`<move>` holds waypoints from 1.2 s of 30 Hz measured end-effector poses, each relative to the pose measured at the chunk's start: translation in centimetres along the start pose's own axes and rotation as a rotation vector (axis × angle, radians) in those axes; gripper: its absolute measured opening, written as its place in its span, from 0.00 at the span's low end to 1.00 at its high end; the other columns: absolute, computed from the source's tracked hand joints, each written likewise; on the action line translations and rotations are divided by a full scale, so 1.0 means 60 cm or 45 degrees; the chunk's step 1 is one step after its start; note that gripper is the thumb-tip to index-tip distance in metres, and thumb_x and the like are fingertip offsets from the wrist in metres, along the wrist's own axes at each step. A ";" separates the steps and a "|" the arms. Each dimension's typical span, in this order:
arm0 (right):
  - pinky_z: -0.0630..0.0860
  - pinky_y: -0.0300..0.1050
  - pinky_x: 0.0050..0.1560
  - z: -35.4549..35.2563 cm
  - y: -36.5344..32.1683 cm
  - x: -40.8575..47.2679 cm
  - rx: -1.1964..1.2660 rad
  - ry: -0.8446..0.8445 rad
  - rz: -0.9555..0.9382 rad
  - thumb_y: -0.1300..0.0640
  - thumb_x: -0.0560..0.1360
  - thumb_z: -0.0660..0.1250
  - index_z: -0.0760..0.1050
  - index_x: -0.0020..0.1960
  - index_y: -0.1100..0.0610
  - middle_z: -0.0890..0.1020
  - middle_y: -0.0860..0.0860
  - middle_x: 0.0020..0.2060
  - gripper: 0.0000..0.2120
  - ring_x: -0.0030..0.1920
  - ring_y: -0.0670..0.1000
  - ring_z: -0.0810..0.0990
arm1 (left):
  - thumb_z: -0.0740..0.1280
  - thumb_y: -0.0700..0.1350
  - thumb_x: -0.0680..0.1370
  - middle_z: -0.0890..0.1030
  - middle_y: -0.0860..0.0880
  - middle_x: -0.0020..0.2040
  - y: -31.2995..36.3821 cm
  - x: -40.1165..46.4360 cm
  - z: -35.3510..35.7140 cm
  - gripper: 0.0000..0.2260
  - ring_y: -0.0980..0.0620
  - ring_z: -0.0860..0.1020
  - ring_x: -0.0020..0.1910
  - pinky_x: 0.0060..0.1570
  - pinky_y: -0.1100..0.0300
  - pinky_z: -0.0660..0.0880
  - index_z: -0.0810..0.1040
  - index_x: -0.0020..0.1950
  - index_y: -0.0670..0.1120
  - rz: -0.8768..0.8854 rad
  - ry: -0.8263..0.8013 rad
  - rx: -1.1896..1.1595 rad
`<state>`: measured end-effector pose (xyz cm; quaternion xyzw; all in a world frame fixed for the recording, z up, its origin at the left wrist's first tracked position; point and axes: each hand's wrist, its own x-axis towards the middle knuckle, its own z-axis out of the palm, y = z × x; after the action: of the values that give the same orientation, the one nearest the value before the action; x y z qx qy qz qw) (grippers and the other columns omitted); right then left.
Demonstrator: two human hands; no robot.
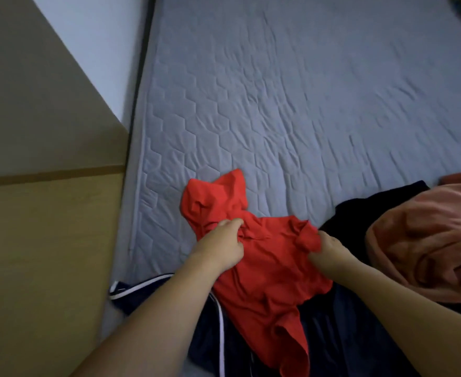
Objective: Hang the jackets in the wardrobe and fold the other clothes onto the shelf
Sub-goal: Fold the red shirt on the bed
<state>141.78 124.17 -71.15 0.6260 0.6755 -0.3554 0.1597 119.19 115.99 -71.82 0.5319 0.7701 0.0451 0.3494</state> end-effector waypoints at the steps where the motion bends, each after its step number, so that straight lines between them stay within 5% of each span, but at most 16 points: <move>1: 0.65 0.51 0.67 0.015 0.018 0.031 -0.008 0.015 -0.005 0.51 0.74 0.66 0.58 0.73 0.59 0.68 0.60 0.69 0.32 0.69 0.62 0.67 | 0.64 0.46 0.75 0.63 0.44 0.73 0.002 0.025 0.030 0.30 0.41 0.70 0.67 0.65 0.49 0.70 0.59 0.76 0.52 -0.073 -0.026 0.150; 3: 0.65 0.53 0.68 0.041 0.041 0.078 -0.002 0.037 0.033 0.46 0.71 0.70 0.48 0.77 0.59 0.65 0.61 0.71 0.45 0.70 0.62 0.66 | 0.66 0.51 0.75 0.60 0.44 0.73 -0.006 0.055 0.074 0.34 0.40 0.68 0.67 0.62 0.46 0.70 0.54 0.77 0.53 -0.253 -0.014 0.423; 5: 0.68 0.53 0.66 0.064 0.054 0.103 0.011 0.037 0.065 0.47 0.69 0.72 0.47 0.77 0.58 0.67 0.62 0.68 0.48 0.67 0.63 0.69 | 0.67 0.55 0.76 0.69 0.45 0.66 -0.024 0.064 0.097 0.25 0.41 0.69 0.64 0.59 0.48 0.71 0.65 0.71 0.52 -0.289 0.125 0.518; 7: 0.74 0.51 0.57 0.082 0.061 0.118 0.117 0.053 0.018 0.54 0.71 0.69 0.63 0.70 0.59 0.75 0.61 0.59 0.31 0.57 0.61 0.77 | 0.65 0.57 0.77 0.73 0.46 0.59 -0.045 0.065 0.108 0.15 0.42 0.70 0.60 0.57 0.49 0.71 0.75 0.59 0.50 -0.221 0.218 0.487; 9: 0.76 0.50 0.43 0.079 0.054 0.116 0.636 0.104 0.096 0.61 0.72 0.66 0.75 0.56 0.63 0.80 0.59 0.42 0.13 0.39 0.57 0.79 | 0.65 0.56 0.77 0.73 0.46 0.53 -0.062 0.052 0.106 0.11 0.42 0.71 0.56 0.54 0.50 0.72 0.77 0.47 0.48 -0.168 0.230 0.326; 12: 0.77 0.51 0.45 0.037 0.036 0.092 1.486 0.156 0.270 0.64 0.73 0.68 0.79 0.51 0.61 0.80 0.58 0.38 0.07 0.38 0.56 0.78 | 0.69 0.48 0.76 0.70 0.47 0.43 -0.077 0.003 0.084 0.17 0.44 0.73 0.46 0.49 0.51 0.71 0.66 0.31 0.48 -0.176 0.196 -0.205; 15: 0.81 0.49 0.42 -0.029 0.001 0.033 1.535 0.036 0.051 0.65 0.72 0.70 0.80 0.50 0.57 0.84 0.56 0.37 0.07 0.37 0.54 0.83 | 0.68 0.45 0.73 0.70 0.50 0.39 -0.101 -0.063 0.039 0.17 0.45 0.75 0.42 0.45 0.54 0.72 0.64 0.28 0.47 -0.344 -0.002 -0.200; 18: 0.81 0.45 0.39 -0.078 -0.055 -0.037 1.450 -0.281 -0.209 0.68 0.71 0.69 0.81 0.51 0.55 0.85 0.56 0.39 0.12 0.37 0.53 0.84 | 0.62 0.45 0.70 0.76 0.47 0.48 -0.081 -0.116 -0.002 0.01 0.44 0.77 0.49 0.48 0.55 0.75 0.72 0.39 0.48 -0.395 -0.184 0.229; 20: 0.82 0.47 0.40 -0.111 -0.089 -0.076 1.511 -0.448 -0.327 0.70 0.71 0.67 0.81 0.49 0.54 0.85 0.57 0.39 0.13 0.37 0.54 0.84 | 0.65 0.47 0.70 0.73 0.46 0.57 -0.048 -0.126 -0.007 0.13 0.43 0.73 0.57 0.56 0.52 0.73 0.72 0.53 0.48 -0.213 0.032 0.310; 22: 0.81 0.46 0.40 -0.151 -0.111 -0.103 1.426 -0.478 -0.460 0.73 0.70 0.65 0.82 0.45 0.55 0.84 0.57 0.37 0.15 0.35 0.53 0.83 | 0.69 0.46 0.68 0.67 0.46 0.67 -0.007 -0.109 -0.023 0.27 0.44 0.66 0.67 0.68 0.51 0.64 0.68 0.66 0.47 0.043 0.253 0.038; 26: 0.73 0.34 0.30 -0.249 -0.135 -0.155 1.074 -0.458 -0.731 0.71 0.59 0.64 0.80 0.32 0.53 0.78 0.51 0.27 0.14 0.28 0.47 0.77 | 0.75 0.46 0.68 0.62 0.44 0.76 0.067 -0.015 -0.090 0.40 0.43 0.57 0.76 0.76 0.47 0.50 0.61 0.76 0.45 0.246 0.071 -0.233; 28: 0.70 0.32 0.26 -0.298 -0.139 -0.175 1.064 -0.363 -0.717 0.67 0.56 0.61 0.79 0.30 0.53 0.77 0.51 0.24 0.12 0.24 0.47 0.75 | 0.75 0.48 0.71 0.67 0.45 0.74 0.103 0.012 -0.112 0.34 0.44 0.62 0.74 0.75 0.44 0.53 0.66 0.75 0.46 0.311 -0.196 -0.023; 30: 0.71 0.31 0.24 -0.341 -0.135 -0.179 1.096 -0.068 -0.676 0.64 0.58 0.62 0.80 0.30 0.52 0.78 0.49 0.23 0.11 0.23 0.46 0.76 | 0.74 0.45 0.73 0.79 0.45 0.63 0.118 0.018 -0.128 0.21 0.46 0.75 0.64 0.67 0.48 0.68 0.77 0.65 0.43 0.391 -0.319 -0.116; 33: 0.72 0.37 0.25 -0.387 -0.126 -0.165 1.196 0.428 -0.421 0.59 0.71 0.64 0.78 0.33 0.55 0.78 0.50 0.27 0.09 0.24 0.46 0.76 | 0.71 0.44 0.76 0.83 0.47 0.53 0.109 -0.010 -0.193 0.10 0.48 0.80 0.56 0.57 0.52 0.75 0.81 0.56 0.44 0.322 -0.105 -0.316; 36: 0.66 0.46 0.33 -0.422 -0.144 -0.159 1.167 0.586 -0.340 0.60 0.74 0.59 0.70 0.36 0.54 0.70 0.53 0.31 0.09 0.30 0.52 0.69 | 0.67 0.51 0.77 0.82 0.50 0.50 0.089 -0.049 -0.305 0.06 0.49 0.80 0.54 0.49 0.56 0.74 0.78 0.50 0.50 0.290 0.096 -0.123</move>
<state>140.89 134.75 -44.78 0.6019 0.5423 -0.4848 -0.3296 113.26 121.30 -54.25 0.5964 0.7142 0.1414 0.3380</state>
